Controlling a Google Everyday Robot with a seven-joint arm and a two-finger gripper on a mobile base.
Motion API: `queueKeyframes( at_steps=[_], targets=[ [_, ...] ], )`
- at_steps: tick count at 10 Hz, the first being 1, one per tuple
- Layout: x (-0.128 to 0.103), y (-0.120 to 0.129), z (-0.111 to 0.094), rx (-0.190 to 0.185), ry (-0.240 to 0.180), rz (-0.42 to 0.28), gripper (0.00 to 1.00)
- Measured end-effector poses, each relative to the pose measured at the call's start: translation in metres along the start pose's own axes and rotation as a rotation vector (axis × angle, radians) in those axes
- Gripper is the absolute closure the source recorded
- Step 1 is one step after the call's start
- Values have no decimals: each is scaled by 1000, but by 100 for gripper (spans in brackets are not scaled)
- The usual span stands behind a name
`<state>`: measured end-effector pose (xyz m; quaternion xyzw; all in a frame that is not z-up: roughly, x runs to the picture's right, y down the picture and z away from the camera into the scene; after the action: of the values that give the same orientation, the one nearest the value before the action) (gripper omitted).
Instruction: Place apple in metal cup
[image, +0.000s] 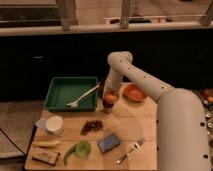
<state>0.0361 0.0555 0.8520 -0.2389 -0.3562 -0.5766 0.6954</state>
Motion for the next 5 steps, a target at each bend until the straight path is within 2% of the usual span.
queueKeyframes(
  at_steps=[2, 5],
  targets=[
    [-1, -2, -3, 3, -1, -3, 98],
    [-3, -7, -5, 2, -8, -7, 71]
  ],
)
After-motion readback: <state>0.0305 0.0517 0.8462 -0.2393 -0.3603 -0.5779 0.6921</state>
